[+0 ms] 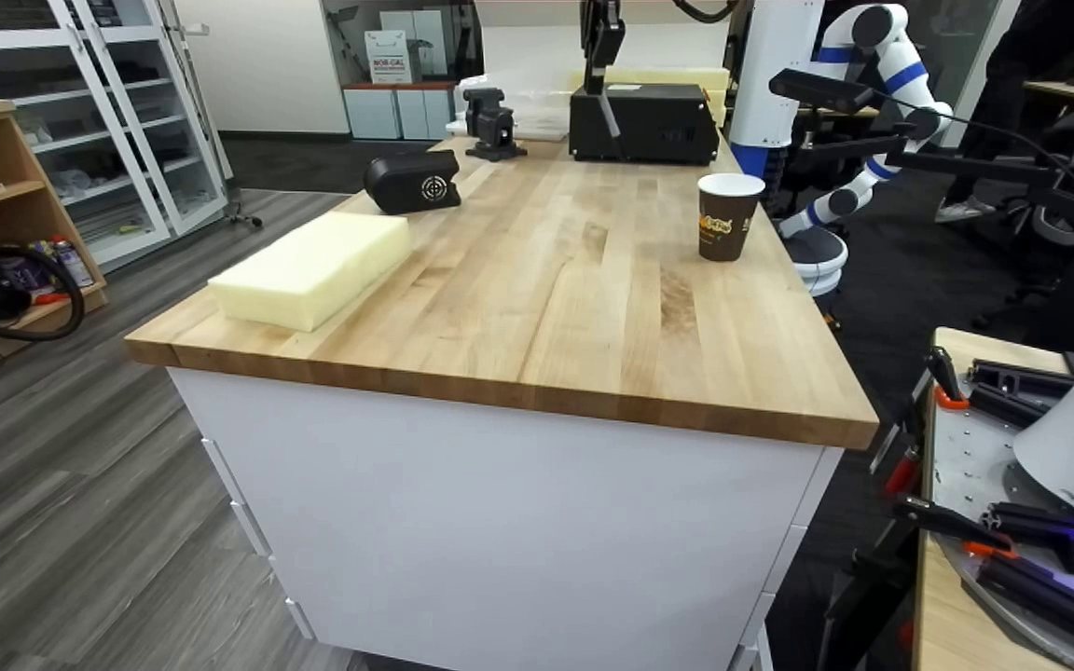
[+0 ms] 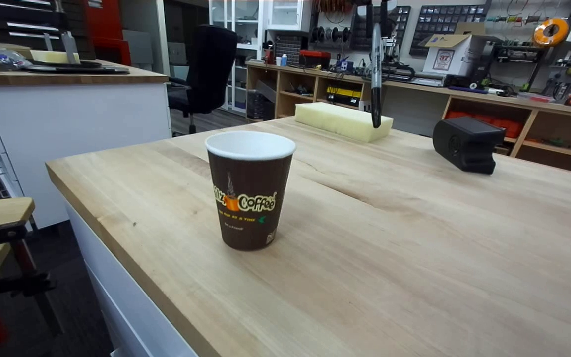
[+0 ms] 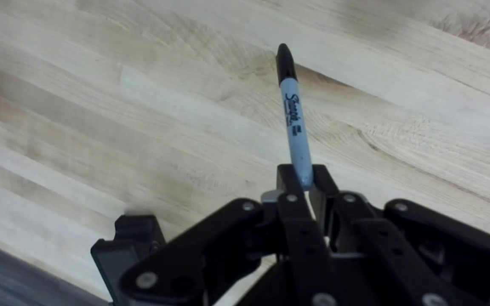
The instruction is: Take the pen out of the cup and put it on the counter
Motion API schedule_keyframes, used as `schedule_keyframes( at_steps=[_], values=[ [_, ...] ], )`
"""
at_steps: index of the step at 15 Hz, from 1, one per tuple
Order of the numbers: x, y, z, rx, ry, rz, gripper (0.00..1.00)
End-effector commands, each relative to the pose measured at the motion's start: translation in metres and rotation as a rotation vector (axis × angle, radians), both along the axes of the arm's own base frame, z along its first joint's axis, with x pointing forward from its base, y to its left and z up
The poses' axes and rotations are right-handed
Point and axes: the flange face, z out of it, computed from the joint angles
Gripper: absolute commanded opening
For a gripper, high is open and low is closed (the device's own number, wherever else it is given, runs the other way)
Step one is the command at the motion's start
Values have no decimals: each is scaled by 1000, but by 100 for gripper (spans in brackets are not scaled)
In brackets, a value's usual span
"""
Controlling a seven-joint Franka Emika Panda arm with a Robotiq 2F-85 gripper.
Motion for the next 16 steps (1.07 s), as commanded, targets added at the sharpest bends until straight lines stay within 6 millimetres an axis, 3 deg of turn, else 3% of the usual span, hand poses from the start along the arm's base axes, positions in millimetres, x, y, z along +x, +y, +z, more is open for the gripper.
schedule_keyframes(
  at_steps=[1, 5, 9, 16],
  values=[
    [-1, 13, 9, 49, -99, 107, 3],
    [9, 34, 1, 218, -195, 210, 3],
    [10, 58, -15, 395, -179, 294, 3],
    [5, 99, -62, 396, 24, 311, 3]
  ],
)
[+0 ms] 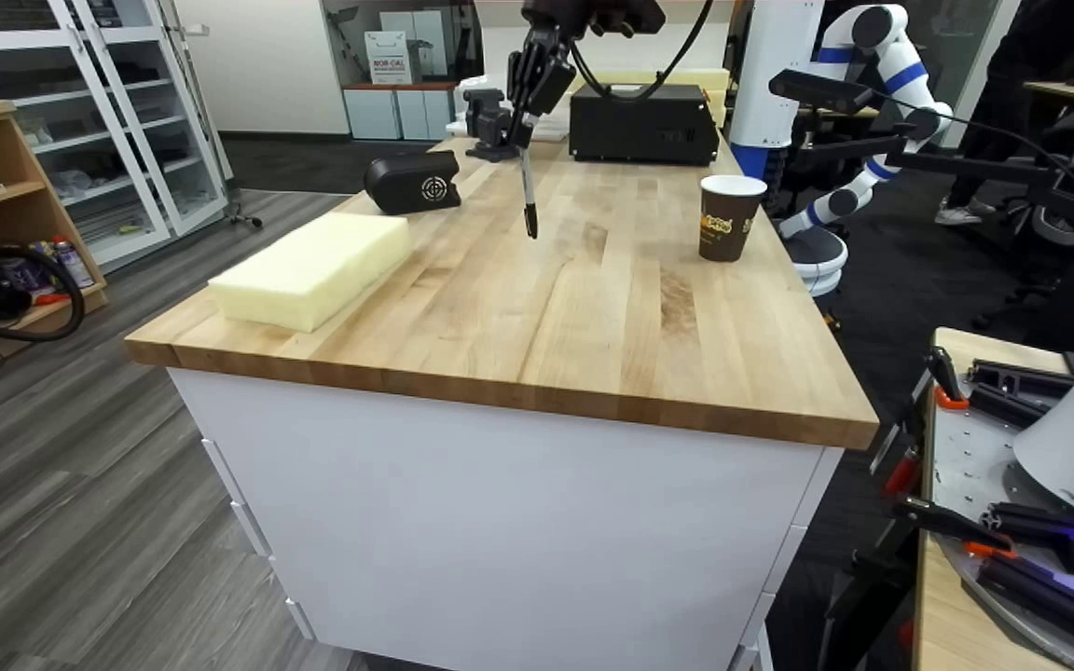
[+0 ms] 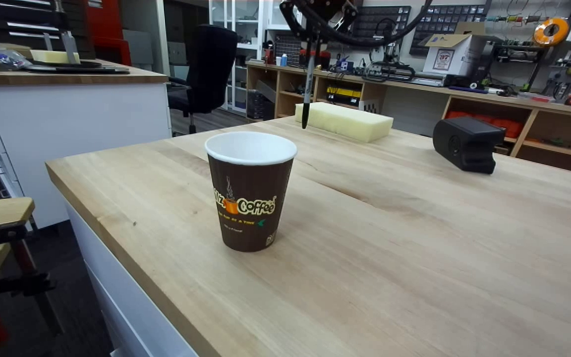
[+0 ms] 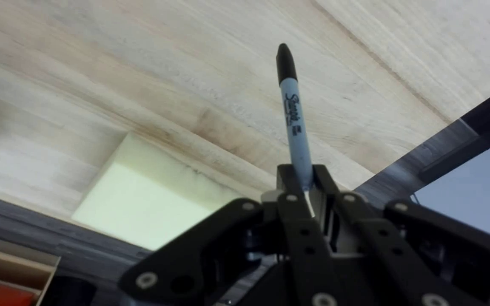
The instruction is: Take the pen out of the cup and put it on the counter
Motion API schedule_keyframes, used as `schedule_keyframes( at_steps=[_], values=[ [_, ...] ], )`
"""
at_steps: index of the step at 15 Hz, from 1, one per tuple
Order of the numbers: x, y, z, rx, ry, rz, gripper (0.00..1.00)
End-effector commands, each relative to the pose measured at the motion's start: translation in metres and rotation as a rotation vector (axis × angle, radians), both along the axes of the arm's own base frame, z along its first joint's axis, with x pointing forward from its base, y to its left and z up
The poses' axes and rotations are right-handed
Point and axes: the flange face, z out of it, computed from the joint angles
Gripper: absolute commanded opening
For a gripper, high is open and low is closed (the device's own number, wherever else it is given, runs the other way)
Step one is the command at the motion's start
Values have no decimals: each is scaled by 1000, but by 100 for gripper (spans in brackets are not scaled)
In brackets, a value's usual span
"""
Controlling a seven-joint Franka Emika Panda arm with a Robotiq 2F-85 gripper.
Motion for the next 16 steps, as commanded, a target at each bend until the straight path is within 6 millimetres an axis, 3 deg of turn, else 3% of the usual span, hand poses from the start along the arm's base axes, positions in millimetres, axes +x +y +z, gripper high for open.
schedule_keyframes(
  at_steps=[1, 8, 9, 10, 12, 16],
  values=[
    [-2, 23, -17, -51, 71, 22, 3],
    [-4, 86, -47, -191, 124, 52, 3],
    [-5, 93, -49, -204, 127, 40, 11],
    [-7, 100, -52, -218, 131, 40, 37],
    [-10, 111, -54, -241, 128, 23, 44],
    [-20, 121, -46, -319, 64, -26, 69]
  ],
)
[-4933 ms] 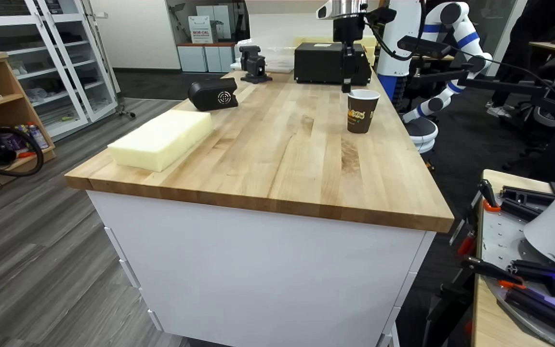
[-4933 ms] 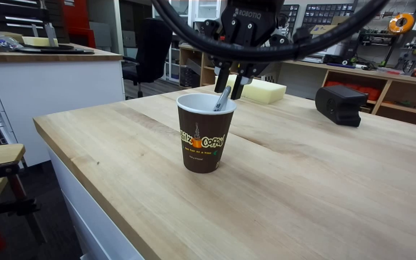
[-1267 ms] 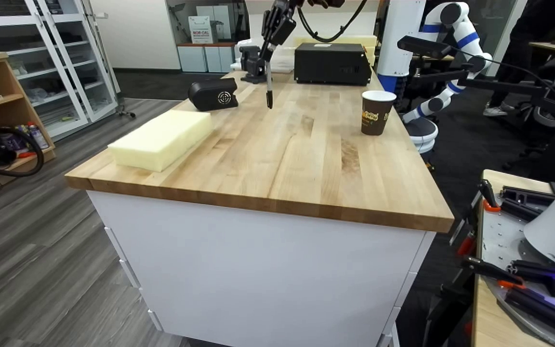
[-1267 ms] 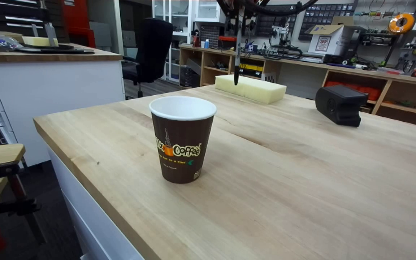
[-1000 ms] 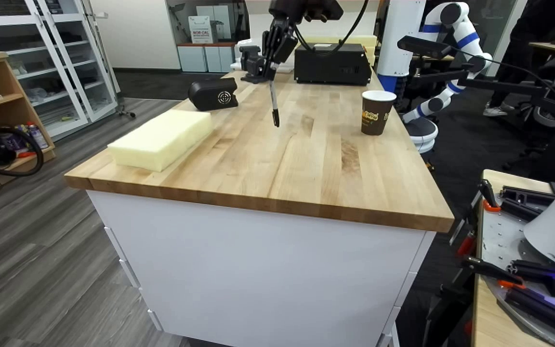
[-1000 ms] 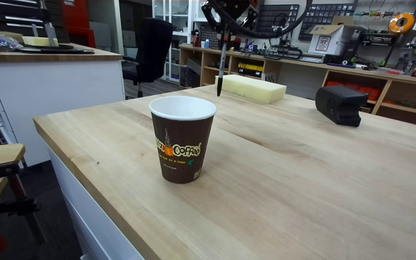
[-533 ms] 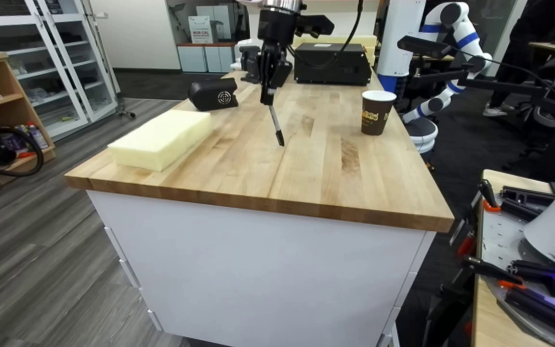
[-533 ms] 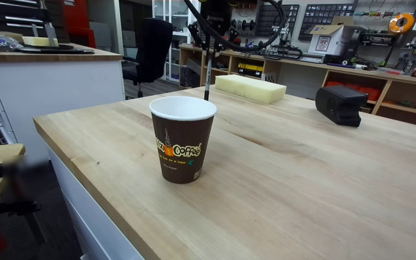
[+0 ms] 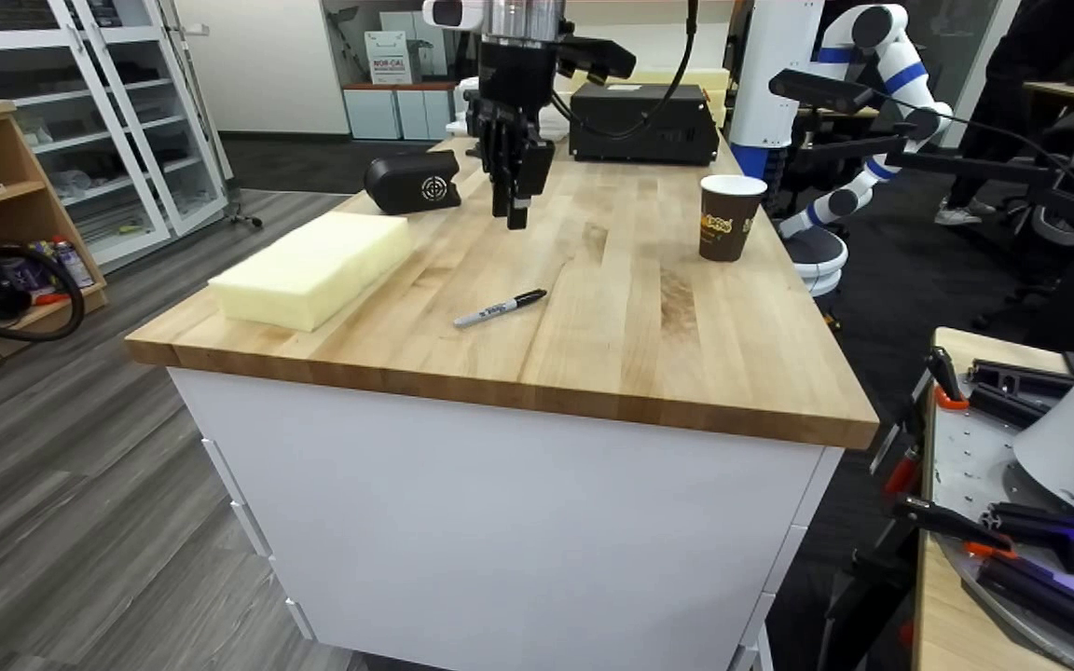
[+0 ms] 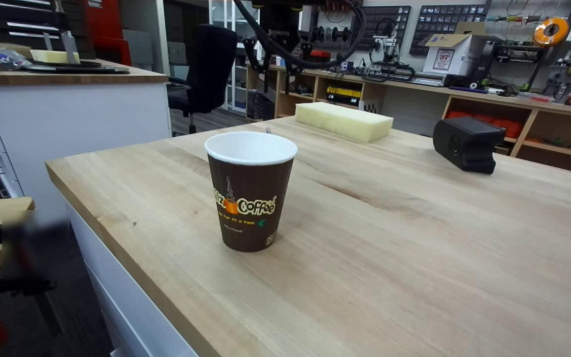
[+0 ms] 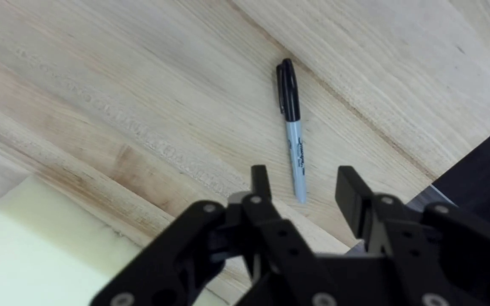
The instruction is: Take the pen out of the cup and put it on the counter
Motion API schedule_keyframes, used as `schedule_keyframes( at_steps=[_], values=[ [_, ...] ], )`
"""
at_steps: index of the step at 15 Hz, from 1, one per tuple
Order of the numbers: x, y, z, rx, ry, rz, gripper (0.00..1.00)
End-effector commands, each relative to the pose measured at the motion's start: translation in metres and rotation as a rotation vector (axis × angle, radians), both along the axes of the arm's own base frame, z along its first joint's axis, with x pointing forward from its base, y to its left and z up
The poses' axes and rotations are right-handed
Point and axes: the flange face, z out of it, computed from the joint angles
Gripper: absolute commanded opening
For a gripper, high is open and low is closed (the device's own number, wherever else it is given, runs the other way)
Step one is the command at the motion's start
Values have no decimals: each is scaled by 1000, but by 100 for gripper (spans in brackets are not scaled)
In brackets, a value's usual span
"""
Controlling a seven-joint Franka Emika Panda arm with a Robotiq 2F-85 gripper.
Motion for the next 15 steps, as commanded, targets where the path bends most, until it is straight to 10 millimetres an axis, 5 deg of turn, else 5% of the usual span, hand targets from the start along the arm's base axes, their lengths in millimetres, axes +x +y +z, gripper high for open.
schedule_keyframes(
  at_steps=[1, 5, 15],
  values=[
    [-8, 9, 13, -83, -81, -44, 75],
    [-12, 10, 27, -225, -210, -86, 99],
    [-38, -29, 66, -191, -297, -531, 100]
  ],
)
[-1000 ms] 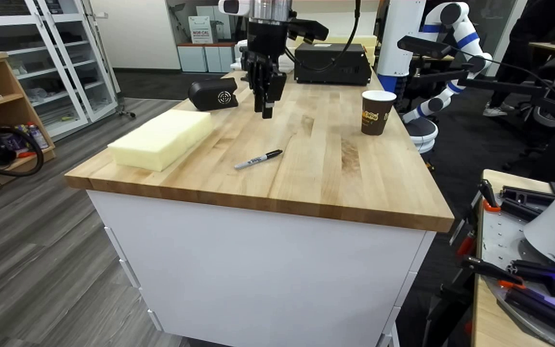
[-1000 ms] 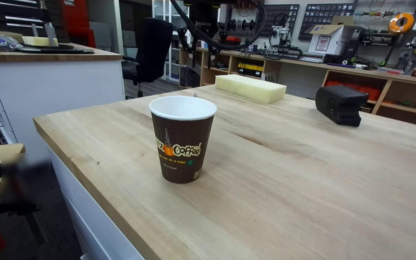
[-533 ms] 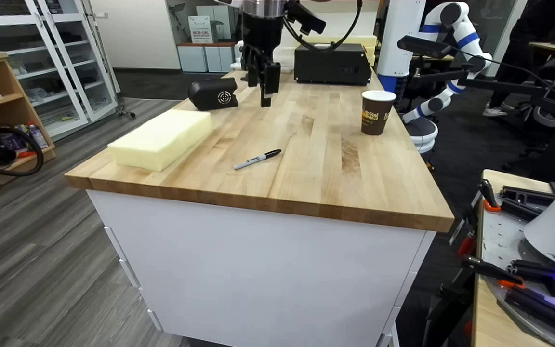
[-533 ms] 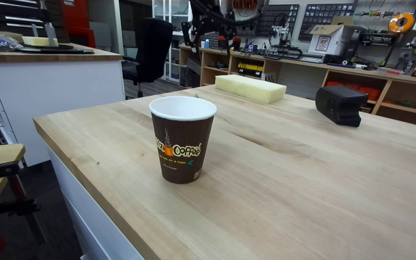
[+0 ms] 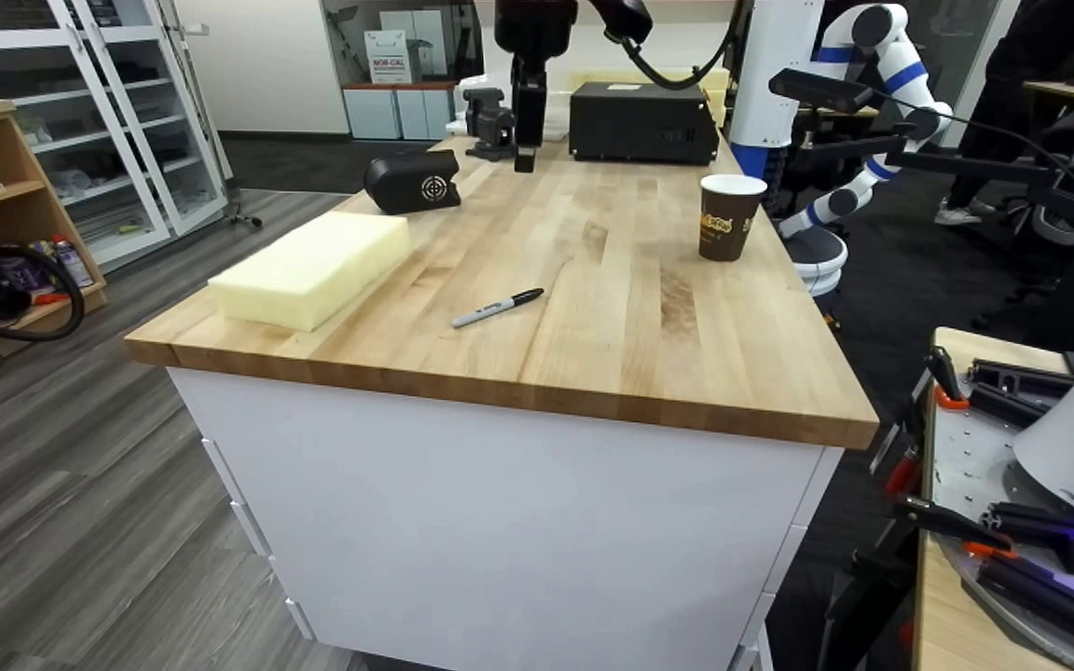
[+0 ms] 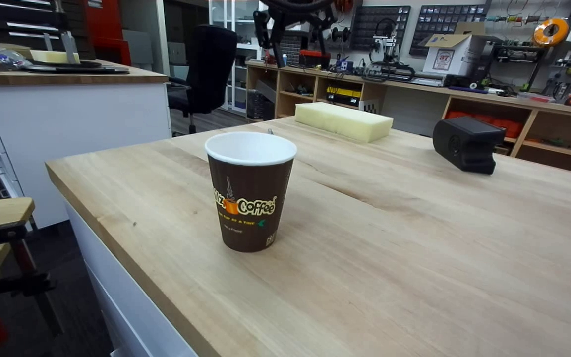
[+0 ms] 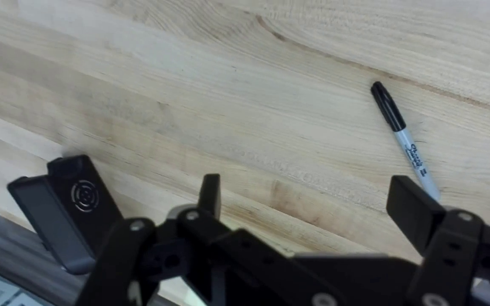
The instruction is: Take the pen out of the cup and put it on the counter
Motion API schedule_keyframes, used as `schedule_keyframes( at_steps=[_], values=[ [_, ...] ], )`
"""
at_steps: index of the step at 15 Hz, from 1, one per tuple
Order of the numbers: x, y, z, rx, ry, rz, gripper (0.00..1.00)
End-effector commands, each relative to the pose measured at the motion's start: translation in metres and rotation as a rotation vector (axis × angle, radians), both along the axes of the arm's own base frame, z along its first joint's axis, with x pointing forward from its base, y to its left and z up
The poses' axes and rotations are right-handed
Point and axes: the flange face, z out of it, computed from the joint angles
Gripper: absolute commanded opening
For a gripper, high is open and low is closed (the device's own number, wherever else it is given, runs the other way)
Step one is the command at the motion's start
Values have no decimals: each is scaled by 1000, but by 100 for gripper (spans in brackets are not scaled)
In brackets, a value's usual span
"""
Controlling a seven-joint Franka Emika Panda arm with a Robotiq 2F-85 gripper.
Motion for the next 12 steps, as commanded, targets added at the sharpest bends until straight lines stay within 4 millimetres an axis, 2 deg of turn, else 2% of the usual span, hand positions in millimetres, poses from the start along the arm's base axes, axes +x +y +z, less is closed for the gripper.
schedule_keyframes(
  at_steps=[1, 3, 4, 7, 12],
  values=[
    [-30, -16, 24, -16, -77, -130, 100],
    [-44, -24, 33, -25, -103, -164, 100],
    [-18, -14, 23, -9, -69, -116, 100],
    [-32, -19, 31, -11, -85, -139, 100],
    [-35, -20, 29, -12, -82, -145, 100]
  ],
)
